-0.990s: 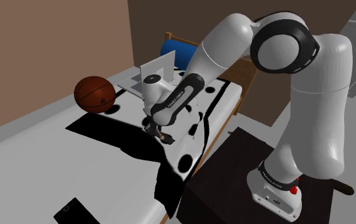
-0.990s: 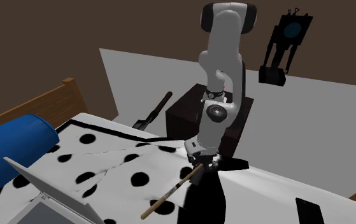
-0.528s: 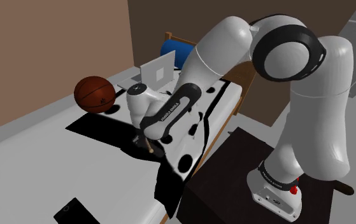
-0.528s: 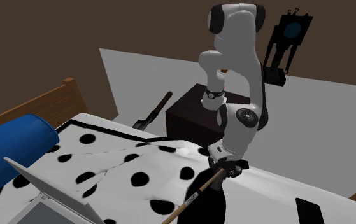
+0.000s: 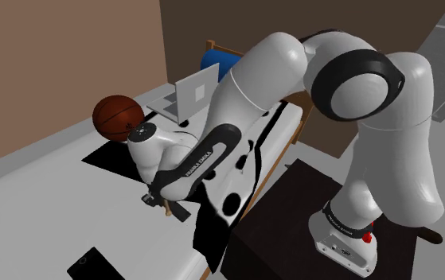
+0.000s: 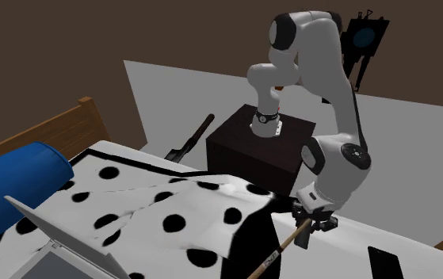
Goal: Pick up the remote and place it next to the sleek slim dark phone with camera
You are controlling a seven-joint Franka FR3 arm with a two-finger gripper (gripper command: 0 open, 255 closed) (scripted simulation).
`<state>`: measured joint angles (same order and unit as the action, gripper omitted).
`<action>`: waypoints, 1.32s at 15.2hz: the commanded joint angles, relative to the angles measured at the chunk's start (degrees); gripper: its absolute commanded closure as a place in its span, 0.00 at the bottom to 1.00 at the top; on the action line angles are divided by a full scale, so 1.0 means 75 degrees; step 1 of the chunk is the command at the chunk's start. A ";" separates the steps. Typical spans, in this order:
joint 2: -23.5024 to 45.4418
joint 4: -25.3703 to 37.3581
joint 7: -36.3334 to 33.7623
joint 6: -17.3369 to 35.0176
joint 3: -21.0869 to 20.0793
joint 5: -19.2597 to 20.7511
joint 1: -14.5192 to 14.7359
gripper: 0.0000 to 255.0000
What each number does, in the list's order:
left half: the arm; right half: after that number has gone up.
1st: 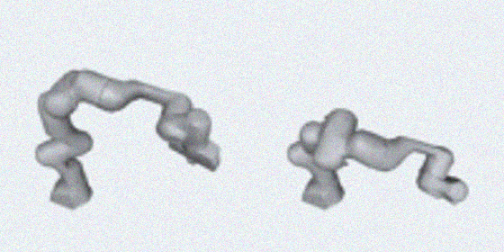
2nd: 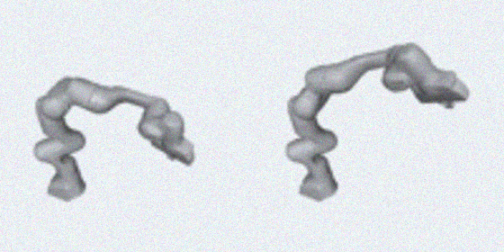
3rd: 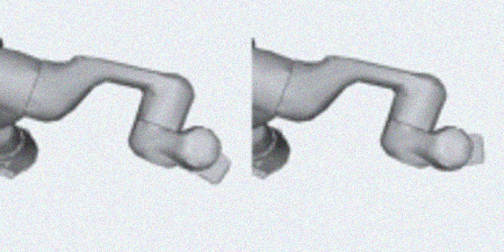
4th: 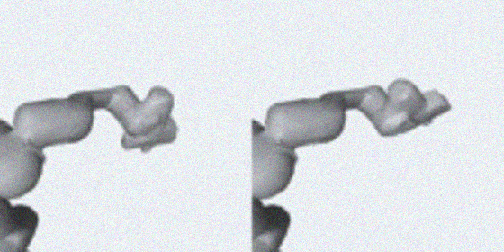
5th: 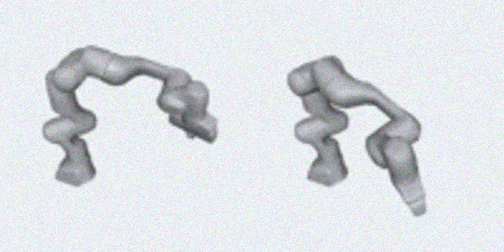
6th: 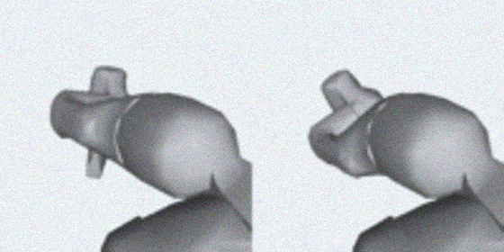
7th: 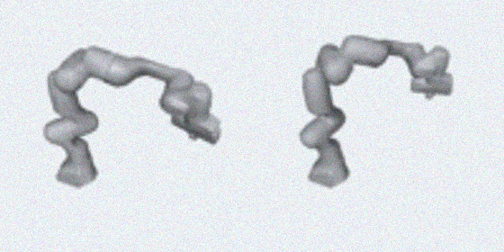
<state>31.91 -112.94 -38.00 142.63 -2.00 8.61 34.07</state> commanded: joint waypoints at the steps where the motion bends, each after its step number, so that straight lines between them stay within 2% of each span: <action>1: 0.0158 0.0309 -0.0279 -0.0171 -0.0050 0.0004 0.0240 1.00; 7: 0.0791 0.1483 -0.1030 -0.0773 -0.0188 0.0012 0.0944 1.00; 20: 0.1872 0.1800 -0.1144 -0.0010 -0.0086 0.0120 0.1012 1.00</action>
<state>45.29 -99.84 -46.63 142.24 -2.70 9.46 41.70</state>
